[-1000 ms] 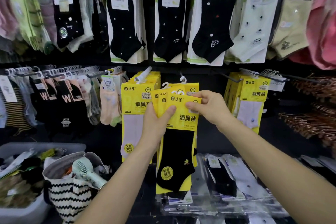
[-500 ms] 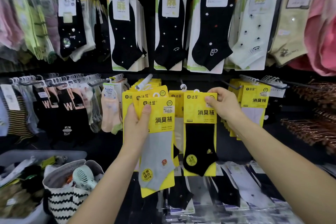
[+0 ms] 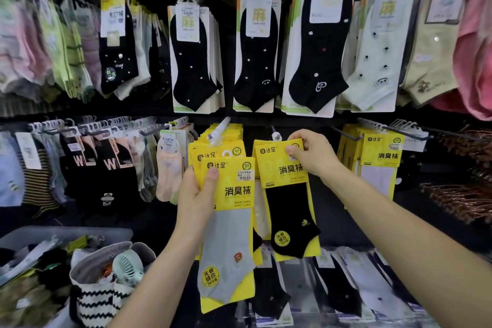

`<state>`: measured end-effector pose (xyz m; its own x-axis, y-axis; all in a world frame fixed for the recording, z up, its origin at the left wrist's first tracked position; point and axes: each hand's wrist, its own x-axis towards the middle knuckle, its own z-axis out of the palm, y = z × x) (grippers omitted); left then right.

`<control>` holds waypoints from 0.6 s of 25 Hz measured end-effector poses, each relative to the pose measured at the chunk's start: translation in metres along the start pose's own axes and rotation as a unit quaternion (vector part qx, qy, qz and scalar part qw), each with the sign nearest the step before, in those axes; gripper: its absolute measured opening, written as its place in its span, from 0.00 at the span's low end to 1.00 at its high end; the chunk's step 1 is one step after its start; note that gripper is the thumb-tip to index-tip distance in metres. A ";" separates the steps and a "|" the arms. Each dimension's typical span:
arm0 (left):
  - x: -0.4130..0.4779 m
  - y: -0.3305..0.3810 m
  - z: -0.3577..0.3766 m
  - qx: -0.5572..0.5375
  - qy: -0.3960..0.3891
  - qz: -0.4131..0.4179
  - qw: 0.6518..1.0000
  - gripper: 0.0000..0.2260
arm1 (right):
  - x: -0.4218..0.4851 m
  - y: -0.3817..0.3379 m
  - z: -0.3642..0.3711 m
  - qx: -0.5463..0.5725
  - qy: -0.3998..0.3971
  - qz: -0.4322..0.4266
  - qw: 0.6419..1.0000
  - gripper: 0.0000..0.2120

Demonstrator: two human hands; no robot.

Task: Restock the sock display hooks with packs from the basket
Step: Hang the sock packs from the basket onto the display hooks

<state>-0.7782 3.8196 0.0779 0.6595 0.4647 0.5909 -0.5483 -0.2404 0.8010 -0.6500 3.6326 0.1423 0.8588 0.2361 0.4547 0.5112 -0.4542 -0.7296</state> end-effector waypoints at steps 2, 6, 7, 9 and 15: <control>0.000 -0.003 0.000 -0.008 0.002 -0.015 1.000 0.07 | -0.002 -0.001 -0.001 0.018 -0.008 -0.003 1.000 0.03; 0.000 -0.010 0.002 -0.030 -0.011 -0.038 0.999 0.11 | -0.003 0.002 -0.001 0.025 -0.025 0.011 0.999 0.04; -0.001 -0.010 0.003 -0.033 -0.017 -0.041 0.998 0.11 | -0.004 0.003 0.000 0.022 -0.033 0.019 0.999 0.04; -0.001 -0.010 0.008 -0.030 -0.016 -0.048 0.998 0.07 | -0.005 0.005 0.003 0.024 -0.043 0.040 0.998 0.05; 0.006 -0.010 0.028 -0.026 -0.004 -0.064 0.998 0.02 | -0.024 0.007 0.010 -0.041 0.097 -0.029 0.994 0.10</control>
<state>-0.7544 3.8014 0.0760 0.7299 0.4818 0.4849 -0.4853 -0.1343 0.8640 -0.6671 3.6327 0.1214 0.8008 0.0970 0.5910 0.5484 -0.5156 -0.6584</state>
